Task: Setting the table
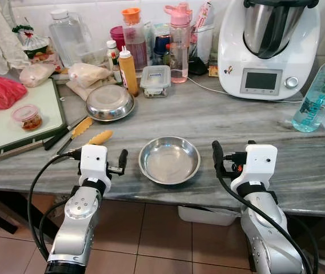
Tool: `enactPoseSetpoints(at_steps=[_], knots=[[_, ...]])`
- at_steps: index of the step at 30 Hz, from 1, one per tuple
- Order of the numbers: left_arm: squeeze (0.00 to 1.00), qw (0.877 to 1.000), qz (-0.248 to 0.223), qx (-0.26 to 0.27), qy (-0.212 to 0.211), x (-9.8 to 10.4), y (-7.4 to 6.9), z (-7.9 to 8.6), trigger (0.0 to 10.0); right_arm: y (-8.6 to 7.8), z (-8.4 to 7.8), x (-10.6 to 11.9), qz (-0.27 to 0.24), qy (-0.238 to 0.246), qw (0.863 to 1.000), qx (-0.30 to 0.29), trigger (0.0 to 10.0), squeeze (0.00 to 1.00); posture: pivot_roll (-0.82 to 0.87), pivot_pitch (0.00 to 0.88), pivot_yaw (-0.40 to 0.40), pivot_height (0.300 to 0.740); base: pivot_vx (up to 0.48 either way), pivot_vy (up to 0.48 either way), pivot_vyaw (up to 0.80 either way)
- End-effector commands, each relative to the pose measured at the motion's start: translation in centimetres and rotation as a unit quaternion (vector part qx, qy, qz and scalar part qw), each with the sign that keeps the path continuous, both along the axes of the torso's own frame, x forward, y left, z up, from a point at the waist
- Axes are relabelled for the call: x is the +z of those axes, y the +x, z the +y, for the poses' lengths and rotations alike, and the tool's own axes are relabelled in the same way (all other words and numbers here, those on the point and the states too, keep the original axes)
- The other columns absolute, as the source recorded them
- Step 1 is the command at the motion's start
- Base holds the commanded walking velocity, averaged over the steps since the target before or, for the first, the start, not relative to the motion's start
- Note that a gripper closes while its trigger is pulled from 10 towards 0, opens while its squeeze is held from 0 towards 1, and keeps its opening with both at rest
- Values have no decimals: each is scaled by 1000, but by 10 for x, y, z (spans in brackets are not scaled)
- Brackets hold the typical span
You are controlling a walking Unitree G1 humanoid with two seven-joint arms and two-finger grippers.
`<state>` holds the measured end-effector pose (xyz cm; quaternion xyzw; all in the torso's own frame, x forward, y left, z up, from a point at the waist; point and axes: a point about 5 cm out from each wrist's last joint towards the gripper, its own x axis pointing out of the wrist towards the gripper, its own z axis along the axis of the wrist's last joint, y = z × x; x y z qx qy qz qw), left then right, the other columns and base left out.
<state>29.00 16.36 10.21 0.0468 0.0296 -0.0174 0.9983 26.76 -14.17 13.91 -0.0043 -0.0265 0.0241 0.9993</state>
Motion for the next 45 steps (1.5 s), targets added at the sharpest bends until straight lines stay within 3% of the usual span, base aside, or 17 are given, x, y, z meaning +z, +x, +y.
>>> enactPoseSetpoints(at_steps=[1,12,17,26,33,38,45], knots=[[0,1000,6,25,11,-5,-3,10,10000,3,4,2,0,-4,1000,15,10000,0,-111,0,59,740,0,0,0],[0,997,17,76,2,-19,-23,20,10000,17,13,8,-4,-27,997,72,10000,0,-58,0,-33,740,0,0,0],[0,997,-25,67,10,-3,-25,23,10000,19,10,12,-15,-30,997,68,10000,0,-56,0,-29,740,0,0,0],[0,997,-62,45,32,17,-16,20,10000,11,1,10,-19,-25,999,39,10000,0,-76,0,9,740,0,0,0],[0,995,-70,57,41,21,-22,25,10000,-2,-10,13,-28,-21,999,8,10000,0,-85,0,31,740,0,0,0],[0,994,-89,44,43,27,-22,19,10000,-13,-16,12,-26,-23,999,-9,10000,0,-90,0,34,740,0,0,0],[0,996,-65,18,53,19,-21,14,10000,-17,-15,8,-18,-24,1000,-11,10000,0,-109,0,49,740,0,0,0]])
